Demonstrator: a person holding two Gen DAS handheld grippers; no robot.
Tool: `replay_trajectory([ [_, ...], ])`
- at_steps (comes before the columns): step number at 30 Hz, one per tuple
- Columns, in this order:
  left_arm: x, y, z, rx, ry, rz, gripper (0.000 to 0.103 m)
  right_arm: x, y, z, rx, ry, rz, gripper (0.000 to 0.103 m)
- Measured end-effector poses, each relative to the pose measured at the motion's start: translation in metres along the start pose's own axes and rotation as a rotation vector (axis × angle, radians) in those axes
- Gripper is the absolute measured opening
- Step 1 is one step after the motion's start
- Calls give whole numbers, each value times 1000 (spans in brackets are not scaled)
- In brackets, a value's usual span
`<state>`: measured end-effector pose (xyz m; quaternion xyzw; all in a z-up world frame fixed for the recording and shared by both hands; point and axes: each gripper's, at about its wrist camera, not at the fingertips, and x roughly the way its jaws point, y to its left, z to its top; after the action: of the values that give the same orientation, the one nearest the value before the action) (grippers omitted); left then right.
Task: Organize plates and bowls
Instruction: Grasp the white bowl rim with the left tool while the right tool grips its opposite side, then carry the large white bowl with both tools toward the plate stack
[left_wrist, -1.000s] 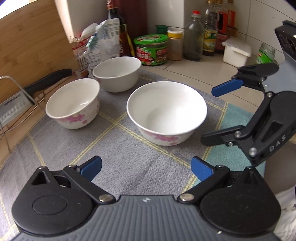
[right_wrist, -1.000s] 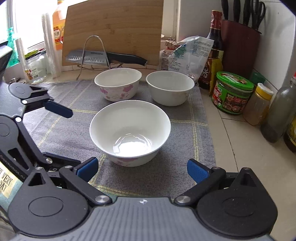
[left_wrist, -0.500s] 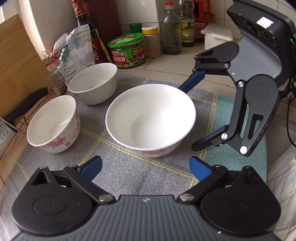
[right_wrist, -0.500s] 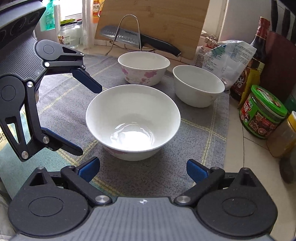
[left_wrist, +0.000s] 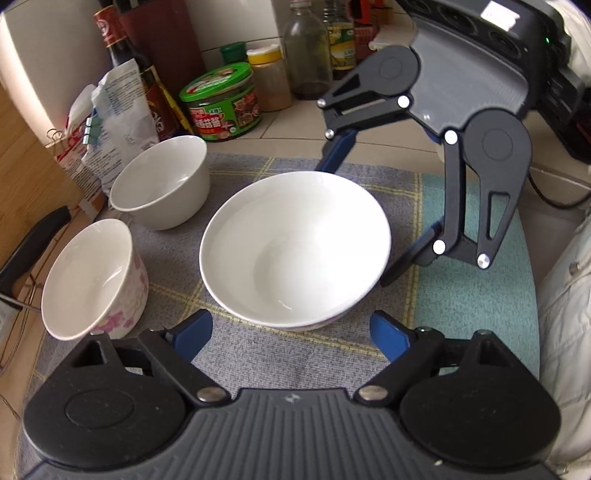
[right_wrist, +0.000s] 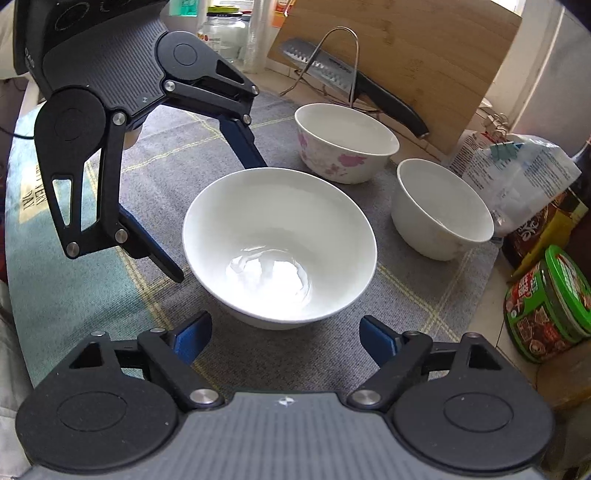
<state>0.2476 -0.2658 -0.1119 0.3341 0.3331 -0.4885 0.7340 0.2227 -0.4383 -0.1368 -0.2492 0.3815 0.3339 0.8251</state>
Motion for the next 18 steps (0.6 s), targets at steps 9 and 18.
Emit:
replay_trajectory([
  [9, 4, 4, 5, 23, -4, -9, 91, 0, -7, 8, -82, 2, 36, 90],
  [18, 7, 10, 6, 16, -5, -34, 91, 2, -8, 17, -109, -9, 66, 90],
])
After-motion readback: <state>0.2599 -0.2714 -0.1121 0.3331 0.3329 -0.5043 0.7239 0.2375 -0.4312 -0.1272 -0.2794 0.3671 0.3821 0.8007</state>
